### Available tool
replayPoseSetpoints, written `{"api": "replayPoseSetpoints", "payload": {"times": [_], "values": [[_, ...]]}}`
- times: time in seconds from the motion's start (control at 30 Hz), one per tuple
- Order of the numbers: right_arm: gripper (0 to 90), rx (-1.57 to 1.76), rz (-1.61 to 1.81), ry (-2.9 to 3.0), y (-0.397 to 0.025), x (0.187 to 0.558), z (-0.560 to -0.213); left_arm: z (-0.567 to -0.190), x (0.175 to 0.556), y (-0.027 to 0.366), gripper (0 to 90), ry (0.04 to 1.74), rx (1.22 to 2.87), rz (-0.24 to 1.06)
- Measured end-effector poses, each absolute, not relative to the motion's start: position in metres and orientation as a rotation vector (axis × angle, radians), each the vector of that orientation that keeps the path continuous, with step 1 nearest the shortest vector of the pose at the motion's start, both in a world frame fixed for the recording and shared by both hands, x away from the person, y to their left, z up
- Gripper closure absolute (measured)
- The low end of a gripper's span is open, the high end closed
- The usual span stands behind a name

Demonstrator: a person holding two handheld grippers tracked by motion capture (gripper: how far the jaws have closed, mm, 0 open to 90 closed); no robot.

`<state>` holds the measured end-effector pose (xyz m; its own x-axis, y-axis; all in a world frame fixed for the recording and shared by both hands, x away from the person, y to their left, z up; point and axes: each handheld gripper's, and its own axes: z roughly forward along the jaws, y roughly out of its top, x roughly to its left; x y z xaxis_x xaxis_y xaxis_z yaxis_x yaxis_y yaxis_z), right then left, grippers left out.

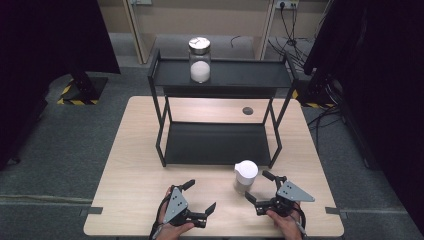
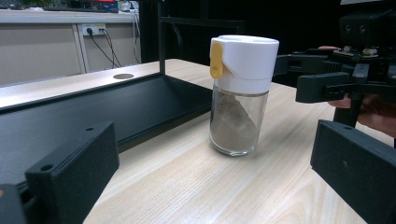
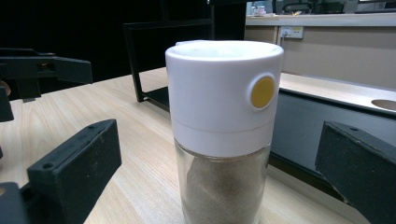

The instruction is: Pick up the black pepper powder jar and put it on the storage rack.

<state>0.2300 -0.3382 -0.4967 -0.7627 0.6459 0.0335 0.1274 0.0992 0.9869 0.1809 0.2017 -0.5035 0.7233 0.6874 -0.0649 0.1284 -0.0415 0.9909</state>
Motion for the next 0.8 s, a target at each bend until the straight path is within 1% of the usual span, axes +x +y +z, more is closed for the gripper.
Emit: {"api": "replayPoseSetpoints", "payload": {"times": [0.37, 0.8], "values": [[1.1, 0.746, 1.691, 1.974, -0.331, 0.236, -0.496, -0.504, 0.182, 0.201, 0.5, 0.688, 1.575, 0.506], [6.5, 0.728, 1.675, 2.004, -0.322, 0.252, -0.496, -0.504, 0.182, 0.202, 0.5, 0.692, 1.571, 0.506]]}}
